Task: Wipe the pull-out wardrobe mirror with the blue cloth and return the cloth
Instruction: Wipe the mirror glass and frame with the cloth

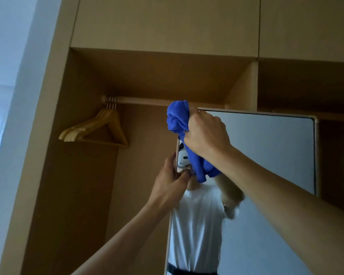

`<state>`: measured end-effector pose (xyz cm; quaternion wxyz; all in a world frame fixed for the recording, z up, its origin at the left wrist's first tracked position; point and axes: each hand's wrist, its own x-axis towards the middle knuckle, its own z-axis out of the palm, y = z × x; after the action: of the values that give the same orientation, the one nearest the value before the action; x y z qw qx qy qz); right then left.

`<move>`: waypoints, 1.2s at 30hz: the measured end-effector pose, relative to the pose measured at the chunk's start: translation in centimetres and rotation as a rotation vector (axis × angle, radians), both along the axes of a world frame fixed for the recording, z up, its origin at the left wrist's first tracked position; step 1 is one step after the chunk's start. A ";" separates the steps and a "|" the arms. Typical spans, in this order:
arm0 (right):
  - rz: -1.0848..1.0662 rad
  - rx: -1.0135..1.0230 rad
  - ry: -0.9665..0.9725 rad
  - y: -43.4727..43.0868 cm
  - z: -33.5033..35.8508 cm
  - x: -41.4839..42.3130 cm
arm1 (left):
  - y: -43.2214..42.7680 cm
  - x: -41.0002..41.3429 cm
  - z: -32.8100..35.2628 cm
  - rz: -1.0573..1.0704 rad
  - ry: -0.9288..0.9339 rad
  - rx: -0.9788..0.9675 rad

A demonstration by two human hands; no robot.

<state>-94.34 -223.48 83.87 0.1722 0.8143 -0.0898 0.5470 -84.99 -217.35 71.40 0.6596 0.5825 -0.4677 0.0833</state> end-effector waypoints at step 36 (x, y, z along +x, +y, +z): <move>-0.108 -0.330 0.346 -0.9 -10.3 -2.5 | 1.2 1.0 -3.0 -0.274 0.241 -0.104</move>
<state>-96.88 -224.39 73.58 0.3448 0.8507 -0.0120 0.3966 -83.96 -216.16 68.44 0.7451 0.4842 -0.4556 -0.0536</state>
